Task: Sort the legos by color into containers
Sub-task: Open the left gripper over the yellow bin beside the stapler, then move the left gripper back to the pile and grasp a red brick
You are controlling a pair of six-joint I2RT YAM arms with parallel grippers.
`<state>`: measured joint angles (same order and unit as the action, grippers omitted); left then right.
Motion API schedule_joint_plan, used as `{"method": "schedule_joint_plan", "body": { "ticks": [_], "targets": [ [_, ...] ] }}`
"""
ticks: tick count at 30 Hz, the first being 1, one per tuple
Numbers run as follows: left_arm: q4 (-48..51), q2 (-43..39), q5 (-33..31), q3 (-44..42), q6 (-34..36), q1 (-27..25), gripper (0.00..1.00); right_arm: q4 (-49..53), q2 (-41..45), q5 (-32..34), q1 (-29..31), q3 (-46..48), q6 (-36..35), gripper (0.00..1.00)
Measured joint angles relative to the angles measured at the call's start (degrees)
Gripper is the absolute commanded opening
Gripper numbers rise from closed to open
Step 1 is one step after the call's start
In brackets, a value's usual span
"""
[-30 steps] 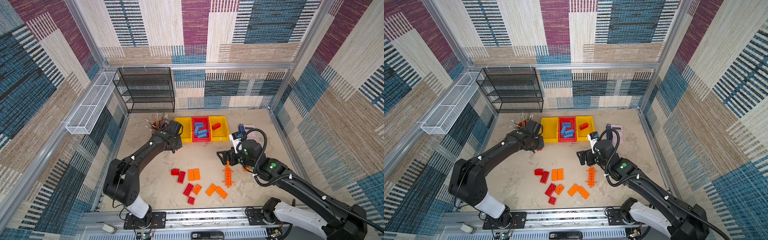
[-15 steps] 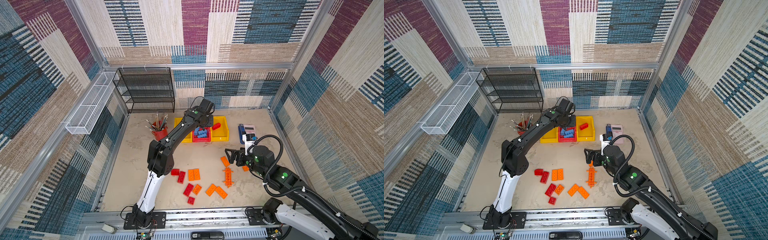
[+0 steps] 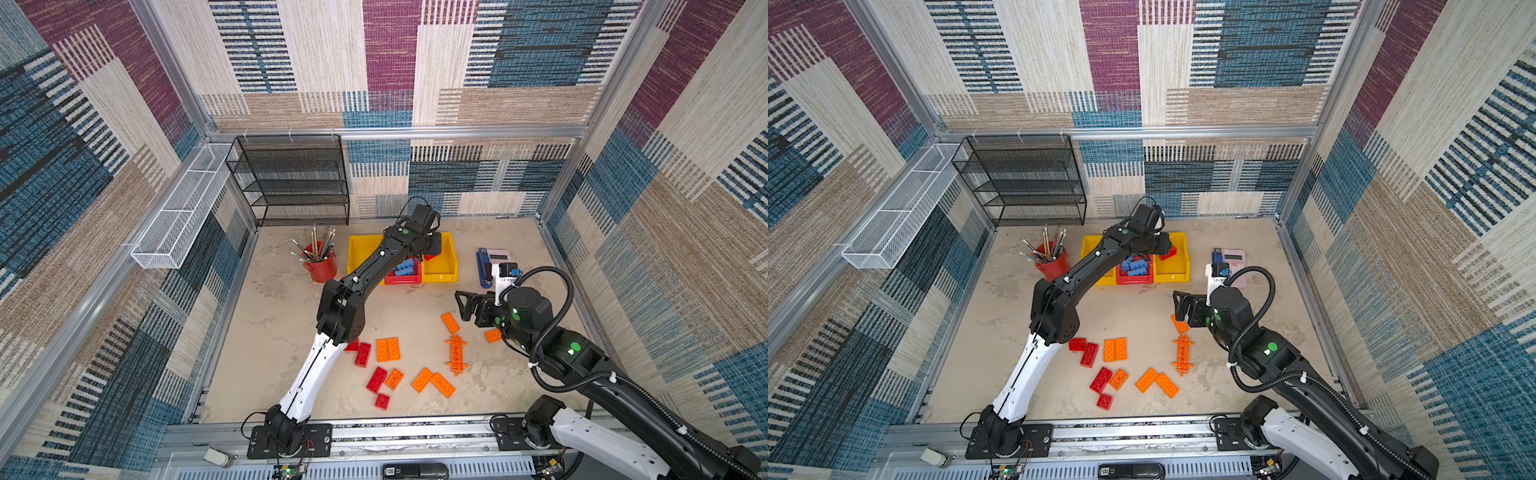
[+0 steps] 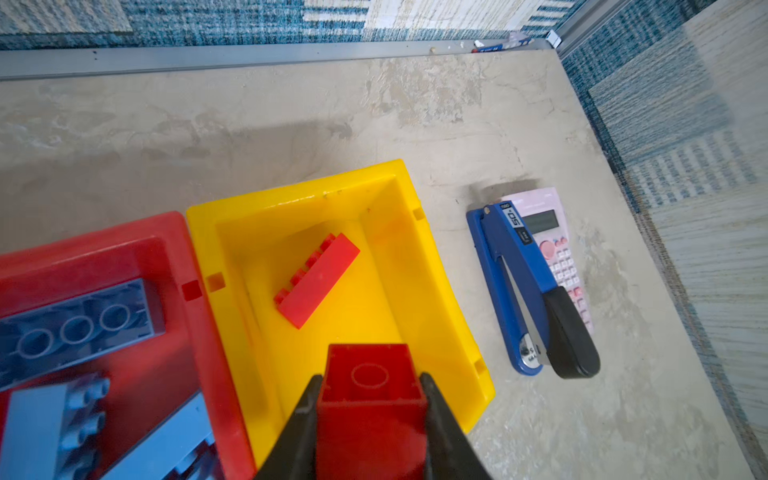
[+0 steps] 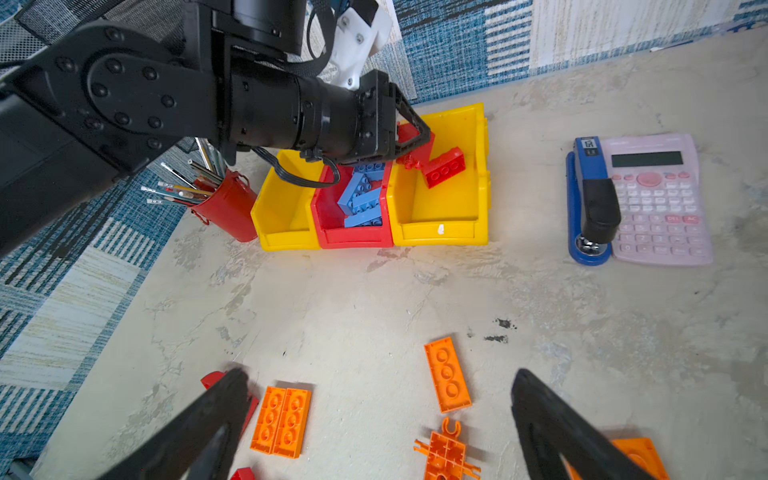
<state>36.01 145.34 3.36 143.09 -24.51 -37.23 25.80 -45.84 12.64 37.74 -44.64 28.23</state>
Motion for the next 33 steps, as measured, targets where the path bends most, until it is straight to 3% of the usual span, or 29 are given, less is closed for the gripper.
{"method": "schedule_joint_plan", "body": {
  "ticks": [2,5,8,11,15,23,29,33],
  "targets": [
    [-1.11,1.03,0.48,1.14,-0.2,0.28,0.65,0.28,-0.52,0.22,0.0,-0.46,0.0,0.99],
    [-1.68,3.1,1.77,4.22,-0.81,0.76,0.76,0.81,-1.31,0.42,0.0,-1.25,0.0,0.99],
    [-2.27,2.97,2.99,3.96,-0.85,1.22,0.78,1.11,-1.86,0.42,0.0,-1.81,0.02,0.99],
    [-4.44,-0.94,3.3,-2.43,-0.83,1.25,0.78,1.25,-2.62,0.74,0.0,-2.34,0.42,0.99],
    [-9.62,-12.61,3.61,-19.17,-0.83,1.01,0.78,1.49,-4.39,0.81,-0.09,-2.58,0.83,0.99],
    [-19.56,-45.42,-1.92,-58.36,-1.18,1.09,0.77,0.85,-9.27,-3.74,0.15,-1.81,1.01,0.99],
    [-16.31,-65.18,-7.19,-83.47,-3.19,0.96,0.77,0.72,-10.84,-6.1,0.57,-1.9,-0.22,0.99],
    [-12.59,-75.34,-10.45,-95.54,-6.97,0.96,0.77,0.61,-11.37,-6.32,0.87,-2.78,-1.11,0.99]
  ]
}}
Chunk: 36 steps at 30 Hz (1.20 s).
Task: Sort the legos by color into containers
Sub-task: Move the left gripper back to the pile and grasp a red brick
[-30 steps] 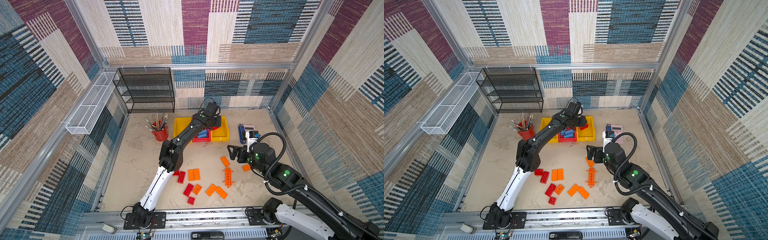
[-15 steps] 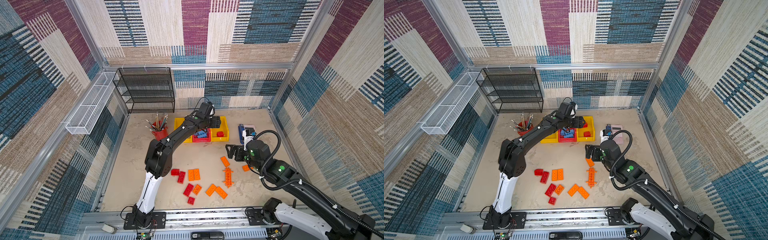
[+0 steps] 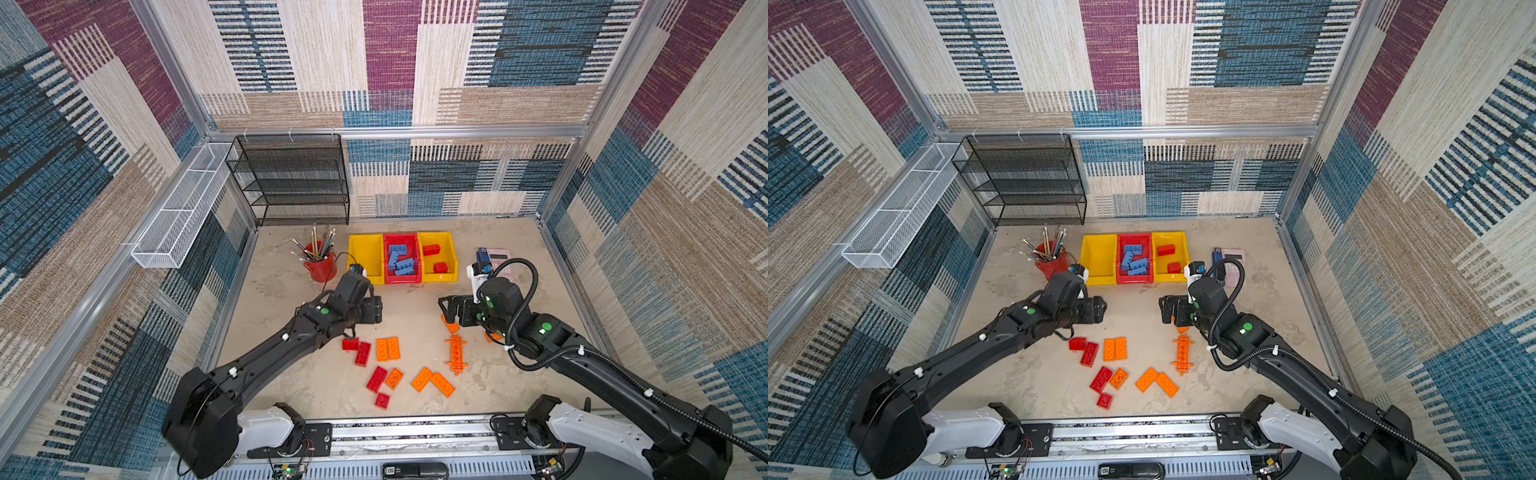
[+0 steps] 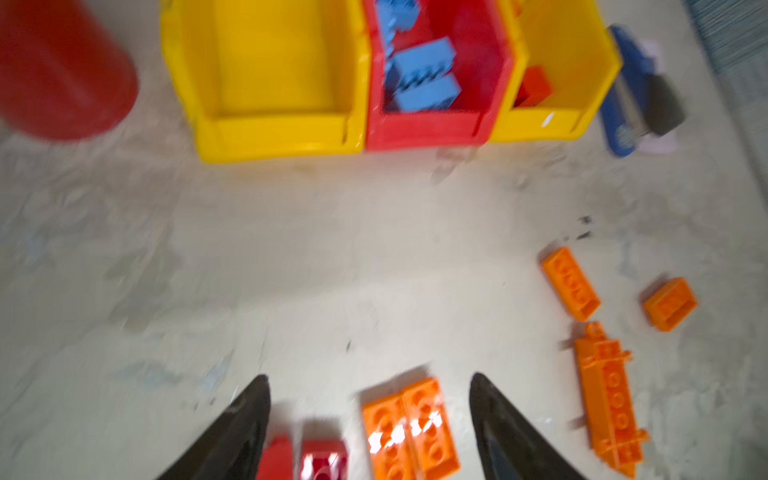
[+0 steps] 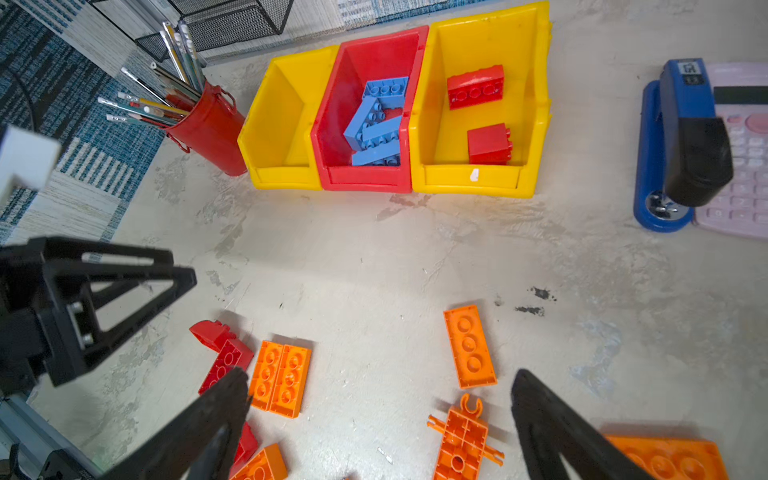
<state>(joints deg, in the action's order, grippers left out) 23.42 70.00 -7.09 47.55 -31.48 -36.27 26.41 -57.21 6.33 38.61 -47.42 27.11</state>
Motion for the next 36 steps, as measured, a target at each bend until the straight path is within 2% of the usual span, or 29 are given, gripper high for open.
{"method": "schedule_joint_plan", "body": {
  "ticks": [5,10,15,27,36],
  "targets": [
    [3.23,-9.9,-2.4,-10.1,-3.19,0.0,0.81,0.02,-0.68,-0.35,0.9,-0.31,-0.2,0.99],
    [3.85,-12.5,-3.54,-13.38,-4.11,0.0,0.81,0.42,-0.66,-0.35,1.95,-0.55,-0.2,0.99],
    [2.75,-9.09,-3.91,-14.45,-4.09,0.0,0.81,0.68,0.39,-0.15,2.36,-0.76,-0.15,0.99],
    [-3.1,1.73,-4.55,-15.13,-4.04,0.48,0.73,2.14,2.75,1.18,2.56,-0.39,0.48,0.99],
    [-5.44,4.17,-4.5,-15.13,-3.85,2.62,0.69,2.32,2.38,1.44,2.56,-0.2,0.48,0.99]
  ]
}}
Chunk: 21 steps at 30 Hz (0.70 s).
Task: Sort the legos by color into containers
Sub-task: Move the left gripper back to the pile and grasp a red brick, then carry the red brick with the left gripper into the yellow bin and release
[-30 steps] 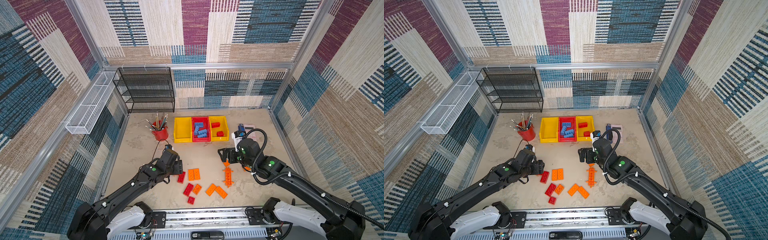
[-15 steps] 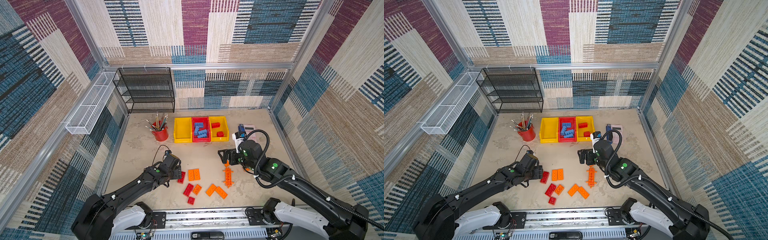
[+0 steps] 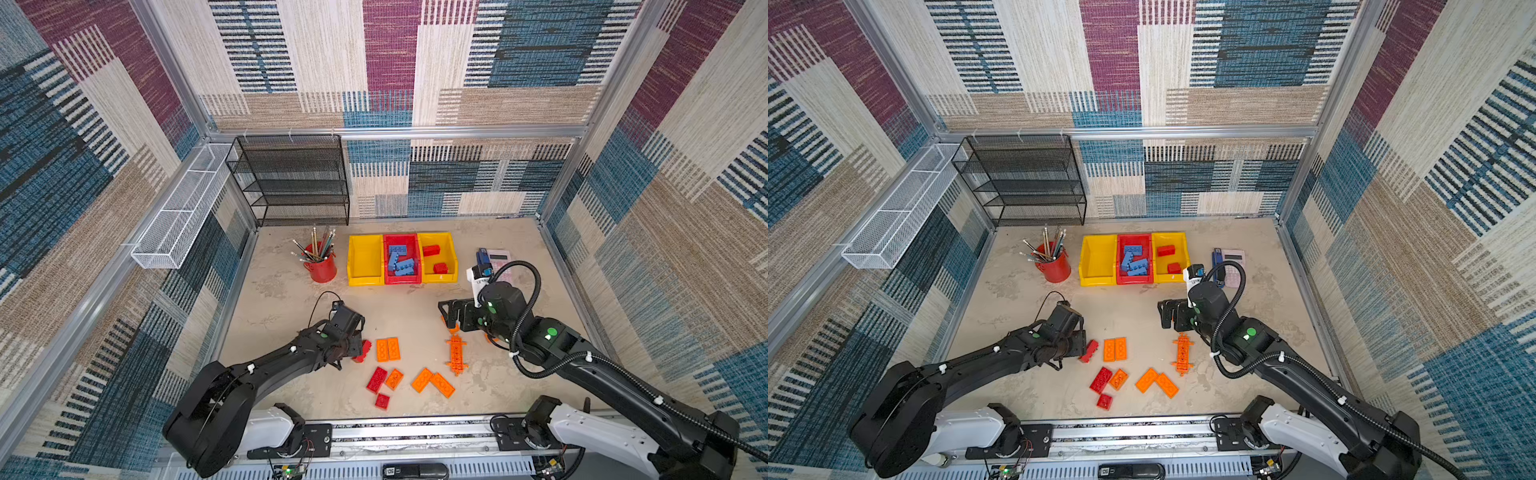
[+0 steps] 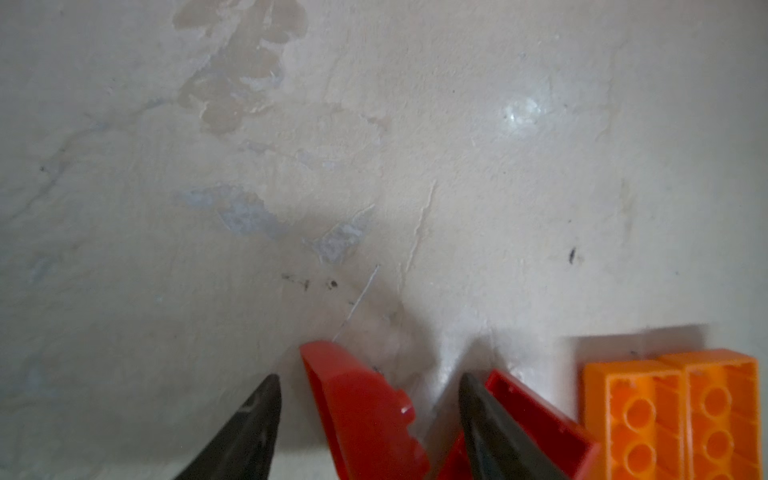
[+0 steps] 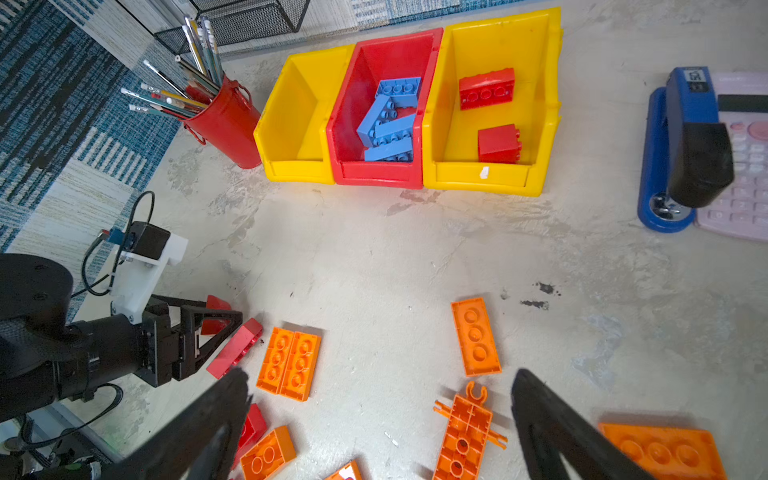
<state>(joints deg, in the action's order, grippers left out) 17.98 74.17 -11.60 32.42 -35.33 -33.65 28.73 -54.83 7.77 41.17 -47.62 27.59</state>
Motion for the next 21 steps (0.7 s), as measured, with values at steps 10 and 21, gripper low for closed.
{"method": "schedule_joint_plan", "body": {
  "ticks": [10,21],
  "targets": [
    [-0.79,0.02,2.58,-0.33,0.09,1.66,0.57,-0.02,-1.16,0.15,0.0,0.0,-0.02,0.99],
    [3.78,-0.87,2.93,1.88,-0.9,1.77,0.16,-0.61,-2.14,-0.31,0.0,0.02,-0.72,0.99]
  ]
}}
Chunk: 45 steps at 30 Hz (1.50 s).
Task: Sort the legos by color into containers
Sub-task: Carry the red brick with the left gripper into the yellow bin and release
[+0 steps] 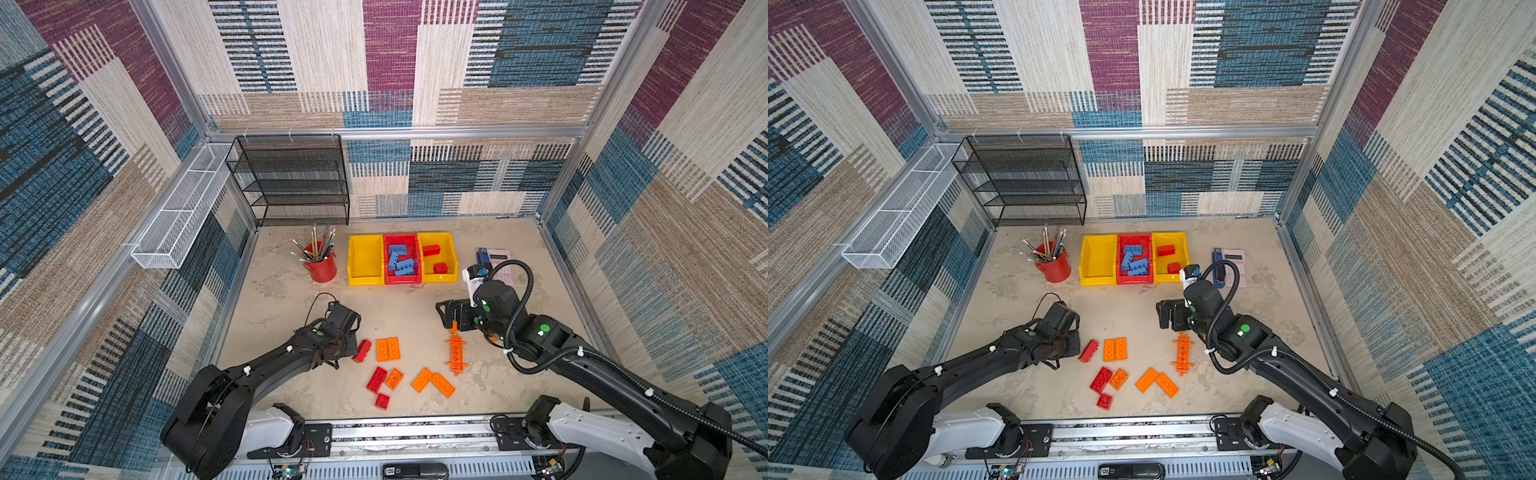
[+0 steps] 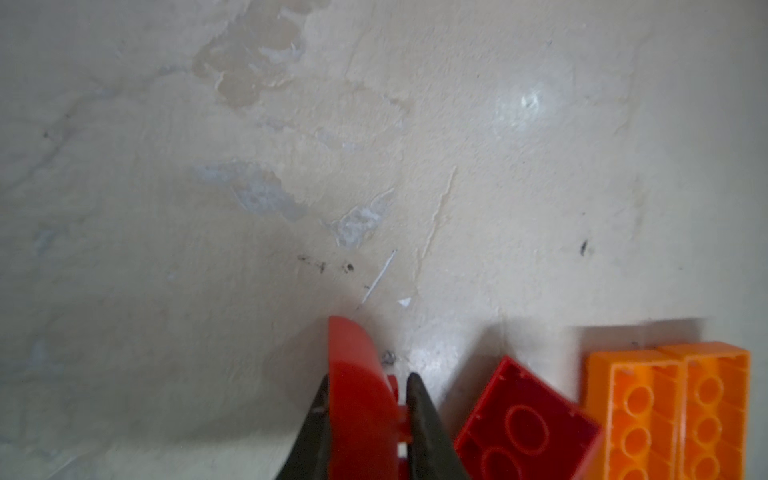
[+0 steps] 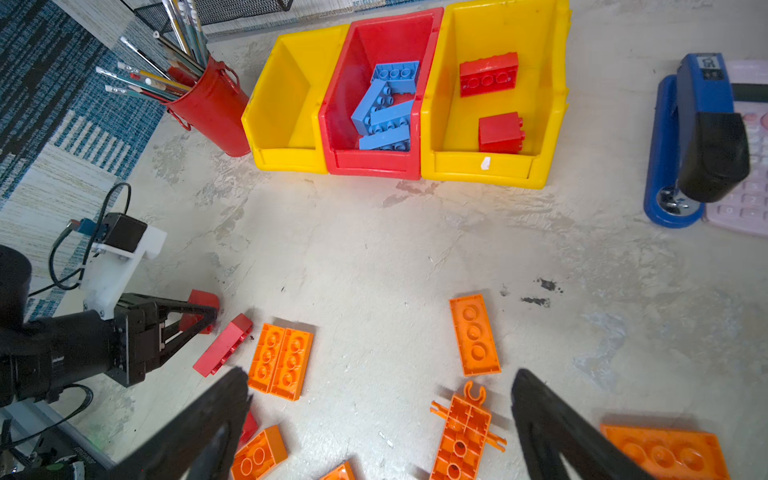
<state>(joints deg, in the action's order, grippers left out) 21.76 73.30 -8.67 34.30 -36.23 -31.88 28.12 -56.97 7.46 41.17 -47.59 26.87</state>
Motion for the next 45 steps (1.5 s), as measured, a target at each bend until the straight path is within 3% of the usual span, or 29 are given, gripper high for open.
{"method": "schedule_joint_plan", "body": {
  "ticks": [7,12,27,39,42,44,45],
  "targets": [
    [4.17,4.28,0.44,10.95,0.72,-0.02,0.15,-1.68,4.15,0.02,0.0,3.08,-0.15,0.99],
    [6.88,11.17,2.05,24.55,1.99,-1.05,0.16,-1.84,8.24,1.22,0.0,5.33,-0.13,0.99],
    [15.98,46.27,6.4,78.29,6.69,-6.19,0.17,-2.95,12.39,5.01,0.0,8.26,0.55,0.99],
    [20.96,71.19,12.09,113.44,9.77,-6.34,0.22,-2.95,13.07,7.65,-0.15,8.09,1.77,0.99],
    [20.48,73.57,13.51,114.73,9.81,-6.12,0.42,-2.78,12.94,8.13,-0.15,7.67,2.21,0.99],
    [19.96,74.44,13.97,114.62,9.77,-5.97,0.62,-2.67,12.94,8.17,-0.15,7.45,2.45,0.99],
    [19.58,74.77,14.75,114.6,9.64,-5.81,0.66,-2.54,12.94,8.2,-0.15,7.34,2.62,0.99]
  ]
}}
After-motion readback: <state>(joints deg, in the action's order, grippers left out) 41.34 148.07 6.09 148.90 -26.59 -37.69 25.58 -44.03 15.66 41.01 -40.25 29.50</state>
